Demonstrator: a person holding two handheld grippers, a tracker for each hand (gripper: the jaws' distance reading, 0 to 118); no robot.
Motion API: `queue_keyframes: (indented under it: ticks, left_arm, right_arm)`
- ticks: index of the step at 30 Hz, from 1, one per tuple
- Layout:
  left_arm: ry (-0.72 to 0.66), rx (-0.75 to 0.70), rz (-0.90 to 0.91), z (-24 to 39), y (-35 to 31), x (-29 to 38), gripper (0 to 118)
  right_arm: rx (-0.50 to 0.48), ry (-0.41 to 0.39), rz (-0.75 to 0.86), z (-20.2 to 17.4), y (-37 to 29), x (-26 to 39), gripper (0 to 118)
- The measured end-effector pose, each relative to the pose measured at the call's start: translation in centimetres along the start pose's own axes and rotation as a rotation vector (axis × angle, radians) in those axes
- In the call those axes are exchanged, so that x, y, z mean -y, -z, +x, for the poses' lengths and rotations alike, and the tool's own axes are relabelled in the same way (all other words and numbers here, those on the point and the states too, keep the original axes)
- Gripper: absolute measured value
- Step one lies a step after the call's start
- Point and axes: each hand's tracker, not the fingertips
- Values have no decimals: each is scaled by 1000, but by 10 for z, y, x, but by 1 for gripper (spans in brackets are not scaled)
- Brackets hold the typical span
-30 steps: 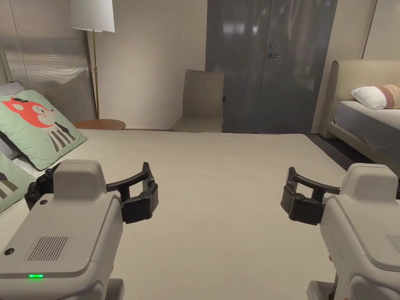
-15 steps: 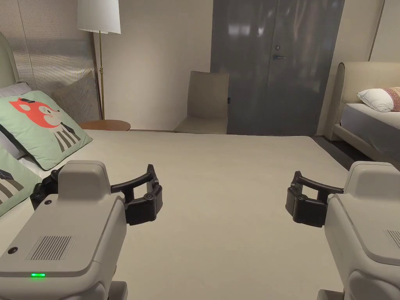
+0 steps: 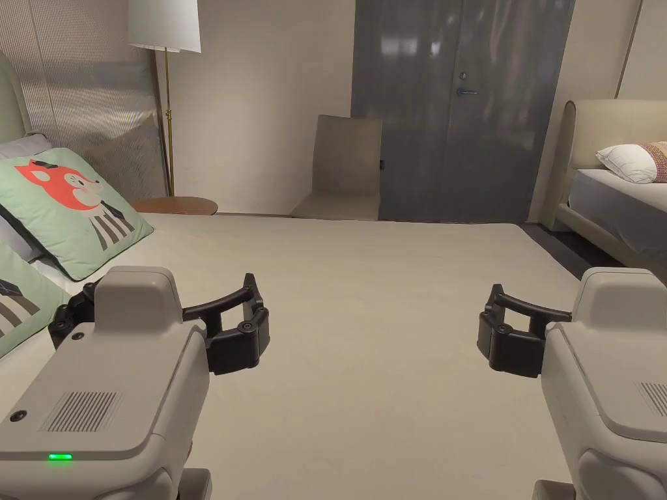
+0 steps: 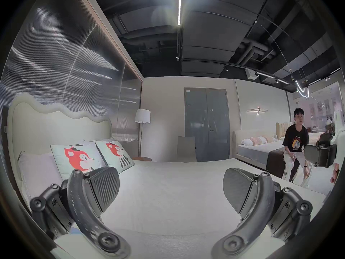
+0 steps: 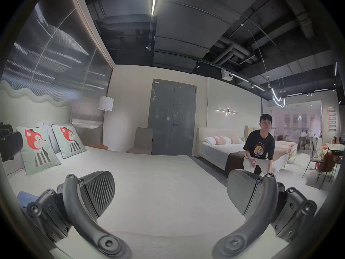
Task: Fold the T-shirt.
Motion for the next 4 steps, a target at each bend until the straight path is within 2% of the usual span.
queue_keyframes:
  ticks: [4]
  left_arm:
    - [-4, 2, -5, 0, 0, 1, 111]
  right_arm:
    - [6, 2, -1, 0, -1, 0, 118]
